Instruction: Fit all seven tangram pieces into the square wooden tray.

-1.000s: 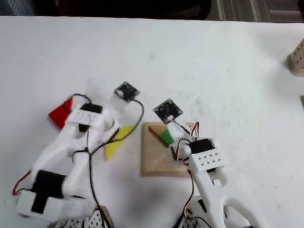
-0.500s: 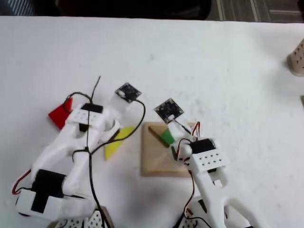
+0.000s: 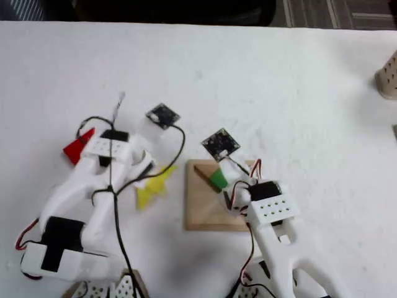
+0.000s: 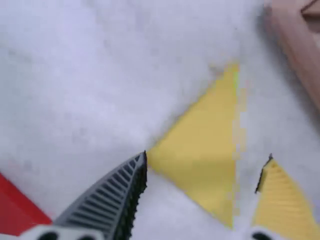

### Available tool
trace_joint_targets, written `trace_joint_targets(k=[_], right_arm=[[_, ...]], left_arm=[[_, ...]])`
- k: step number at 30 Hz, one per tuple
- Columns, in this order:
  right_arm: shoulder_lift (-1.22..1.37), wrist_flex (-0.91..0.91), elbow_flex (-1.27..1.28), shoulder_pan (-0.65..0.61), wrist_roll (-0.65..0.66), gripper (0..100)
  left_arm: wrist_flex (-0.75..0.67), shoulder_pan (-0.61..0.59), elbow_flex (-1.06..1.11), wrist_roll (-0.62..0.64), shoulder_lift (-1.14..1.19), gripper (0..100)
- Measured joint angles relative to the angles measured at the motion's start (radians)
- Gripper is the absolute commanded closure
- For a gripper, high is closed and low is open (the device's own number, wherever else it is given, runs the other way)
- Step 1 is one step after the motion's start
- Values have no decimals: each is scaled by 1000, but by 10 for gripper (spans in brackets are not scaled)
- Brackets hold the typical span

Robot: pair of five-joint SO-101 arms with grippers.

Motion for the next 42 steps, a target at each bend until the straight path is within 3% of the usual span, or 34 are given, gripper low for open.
trace_joint_targets(k=[5,10,14,19,24,42], right_arm=[[0,0,0,0,0,981],[0,0,0,0,0,981],[0,0,0,0,0,981],[0,0,0,0,0,981],[0,0,0,0,0,981],[0,0,0,0,0,981]], left_arm=[[-43,-35,0,-129,0,629],[-49,-35,12,-167,0,631],[-52,-34,40,-167,0,648],[-52,-32,41,-68,0,697],[-52,37,52,-60,0,739],[-52,57,54,-60,-2,719]])
